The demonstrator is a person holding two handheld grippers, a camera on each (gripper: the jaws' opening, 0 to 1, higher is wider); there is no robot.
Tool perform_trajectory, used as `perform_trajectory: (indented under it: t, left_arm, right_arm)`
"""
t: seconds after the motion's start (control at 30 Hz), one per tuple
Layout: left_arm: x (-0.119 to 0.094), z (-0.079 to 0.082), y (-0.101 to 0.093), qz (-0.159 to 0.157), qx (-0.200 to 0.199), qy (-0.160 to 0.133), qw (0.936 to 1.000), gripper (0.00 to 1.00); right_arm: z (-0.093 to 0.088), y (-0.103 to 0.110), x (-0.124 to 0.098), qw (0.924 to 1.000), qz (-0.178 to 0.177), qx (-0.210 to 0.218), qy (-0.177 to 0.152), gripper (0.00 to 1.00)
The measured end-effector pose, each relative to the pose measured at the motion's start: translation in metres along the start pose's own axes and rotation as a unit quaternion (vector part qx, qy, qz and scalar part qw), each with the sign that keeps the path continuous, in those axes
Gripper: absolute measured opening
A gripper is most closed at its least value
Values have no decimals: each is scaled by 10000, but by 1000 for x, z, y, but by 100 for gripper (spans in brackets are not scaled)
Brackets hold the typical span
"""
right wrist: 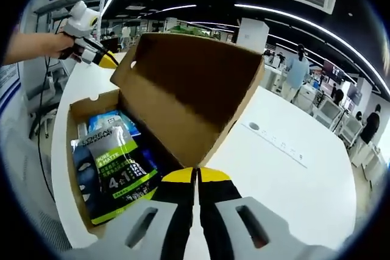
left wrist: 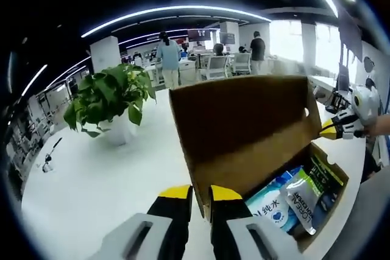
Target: Operate the shoe box by opening the lid, removing the specified soft item, and placing it in the target area until the item is outside and the box remains undamaged.
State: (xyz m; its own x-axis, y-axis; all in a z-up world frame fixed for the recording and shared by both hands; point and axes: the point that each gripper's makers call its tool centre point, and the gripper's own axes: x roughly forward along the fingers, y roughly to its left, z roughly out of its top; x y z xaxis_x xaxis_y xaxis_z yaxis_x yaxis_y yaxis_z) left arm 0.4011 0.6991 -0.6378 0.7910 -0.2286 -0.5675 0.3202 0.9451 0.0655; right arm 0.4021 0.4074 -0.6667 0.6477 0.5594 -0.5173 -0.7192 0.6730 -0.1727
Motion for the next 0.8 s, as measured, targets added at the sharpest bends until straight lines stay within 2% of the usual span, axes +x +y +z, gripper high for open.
perform_trajectory:
  t: [0.27, 0.8]
  left_arm:
    - [6, -17, -1, 38, -66, 171, 9998, 10]
    - [24, -20, 2, 100, -69, 329, 9994, 3]
  right_arm:
    - [1, -3, 3, 10000, 30, -46, 39, 0]
    - [4, -10, 14, 9999, 63, -69, 137, 0]
